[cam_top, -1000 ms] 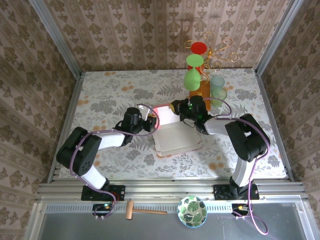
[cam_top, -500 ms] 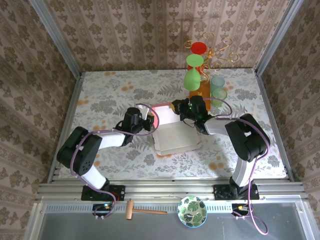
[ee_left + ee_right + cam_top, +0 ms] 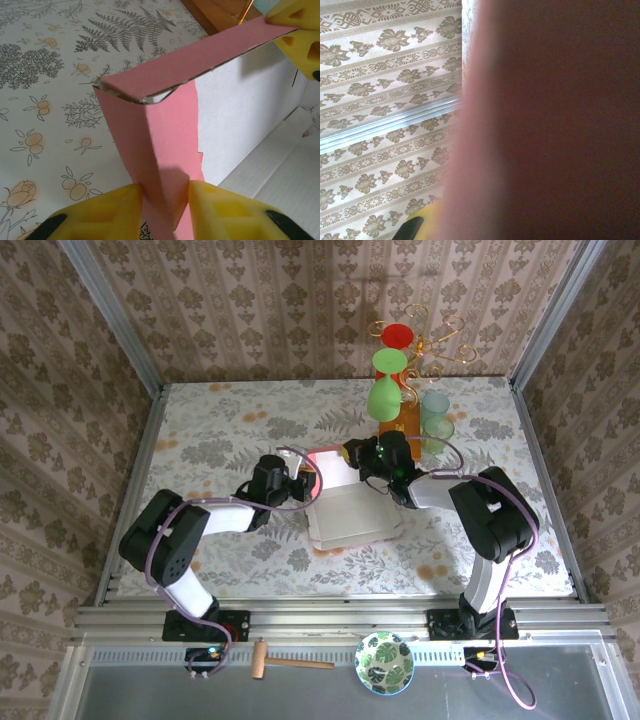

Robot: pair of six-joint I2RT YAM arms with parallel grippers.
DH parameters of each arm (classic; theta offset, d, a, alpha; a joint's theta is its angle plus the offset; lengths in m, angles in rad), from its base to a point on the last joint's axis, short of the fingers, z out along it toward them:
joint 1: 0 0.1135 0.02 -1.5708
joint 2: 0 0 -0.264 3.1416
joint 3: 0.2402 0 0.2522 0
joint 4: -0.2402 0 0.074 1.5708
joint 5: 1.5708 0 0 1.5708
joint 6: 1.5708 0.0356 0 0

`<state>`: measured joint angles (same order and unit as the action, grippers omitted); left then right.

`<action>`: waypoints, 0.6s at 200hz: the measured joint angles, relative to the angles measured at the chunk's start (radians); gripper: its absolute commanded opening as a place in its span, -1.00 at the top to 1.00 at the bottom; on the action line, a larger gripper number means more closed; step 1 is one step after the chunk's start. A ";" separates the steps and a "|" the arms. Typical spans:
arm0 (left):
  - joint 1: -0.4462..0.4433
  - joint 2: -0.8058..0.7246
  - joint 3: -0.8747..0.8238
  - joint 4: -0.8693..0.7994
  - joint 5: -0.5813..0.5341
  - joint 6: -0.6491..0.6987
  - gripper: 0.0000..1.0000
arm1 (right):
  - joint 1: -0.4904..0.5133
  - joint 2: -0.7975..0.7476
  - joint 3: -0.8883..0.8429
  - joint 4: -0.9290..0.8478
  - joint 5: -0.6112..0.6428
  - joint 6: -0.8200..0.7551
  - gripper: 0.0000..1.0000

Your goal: Fold the paper box

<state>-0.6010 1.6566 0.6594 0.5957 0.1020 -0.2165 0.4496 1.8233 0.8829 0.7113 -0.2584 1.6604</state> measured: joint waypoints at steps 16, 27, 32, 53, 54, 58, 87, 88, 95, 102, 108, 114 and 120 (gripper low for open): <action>-0.002 0.007 0.002 0.000 -0.006 0.000 0.30 | 0.000 0.001 0.002 0.001 -0.001 0.000 1.00; -0.002 0.009 0.003 0.001 -0.007 0.000 0.29 | 0.000 0.002 0.003 0.000 -0.002 0.000 1.00; -0.002 0.011 0.003 0.001 -0.007 0.000 0.29 | 0.000 0.003 0.005 0.000 -0.003 0.000 1.00; -0.002 0.015 0.003 0.001 -0.011 0.000 0.29 | 0.003 0.004 0.011 0.000 -0.004 0.000 1.00; -0.002 0.015 0.003 0.001 -0.012 0.000 0.29 | 0.003 0.004 0.011 0.000 -0.004 0.000 1.00; -0.002 0.015 0.003 0.001 -0.013 0.000 0.30 | 0.004 0.005 0.013 0.000 -0.004 0.000 1.00; -0.002 0.023 0.012 -0.005 -0.017 0.000 0.33 | 0.005 0.009 0.015 0.000 -0.002 0.001 1.00; -0.002 0.023 0.013 -0.005 -0.018 0.000 0.34 | 0.005 0.009 0.015 0.000 -0.002 0.002 1.00; -0.002 0.027 0.017 -0.009 -0.021 0.000 0.38 | 0.005 0.010 0.015 0.000 0.002 0.004 1.00; -0.004 0.031 0.022 -0.013 -0.026 0.000 0.42 | 0.005 0.011 0.015 0.000 0.005 0.007 1.00; -0.006 0.032 0.026 -0.019 -0.034 0.000 0.45 | 0.005 0.012 0.015 0.000 0.010 0.009 1.00; -0.008 0.033 0.030 -0.025 -0.042 0.000 0.48 | 0.005 0.013 0.015 0.000 0.013 0.011 1.00; -0.010 0.033 0.034 -0.032 -0.050 -0.001 0.50 | 0.005 0.014 0.015 -0.001 0.016 0.014 1.00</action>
<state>-0.6109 1.6897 0.6937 0.5632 0.0521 -0.2173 0.4541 1.8370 0.8978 0.7105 -0.2420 1.6741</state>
